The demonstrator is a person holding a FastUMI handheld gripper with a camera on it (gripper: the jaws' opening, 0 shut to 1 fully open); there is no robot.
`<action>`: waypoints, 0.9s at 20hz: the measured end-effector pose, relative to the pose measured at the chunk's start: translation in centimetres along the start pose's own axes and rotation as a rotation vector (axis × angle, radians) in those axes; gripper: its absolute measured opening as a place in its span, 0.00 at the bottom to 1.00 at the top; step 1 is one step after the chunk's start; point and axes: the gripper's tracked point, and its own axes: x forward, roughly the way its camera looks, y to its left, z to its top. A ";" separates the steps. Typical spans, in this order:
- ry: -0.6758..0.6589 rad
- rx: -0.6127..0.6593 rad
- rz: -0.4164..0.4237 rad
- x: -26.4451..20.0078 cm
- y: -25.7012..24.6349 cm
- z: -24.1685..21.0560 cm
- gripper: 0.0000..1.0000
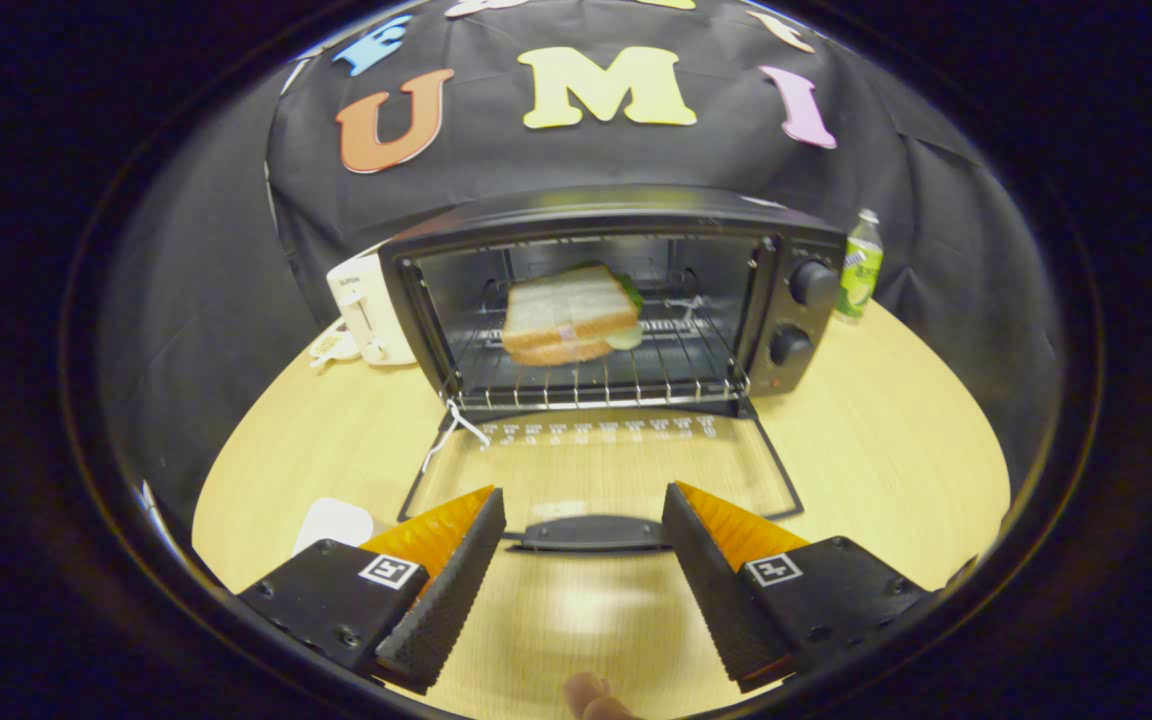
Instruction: Open the toaster oven, put the food inside, and close the toaster oven door.
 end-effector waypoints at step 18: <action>0.095 0.021 0.008 2.4 -1.2 -4.2 1.00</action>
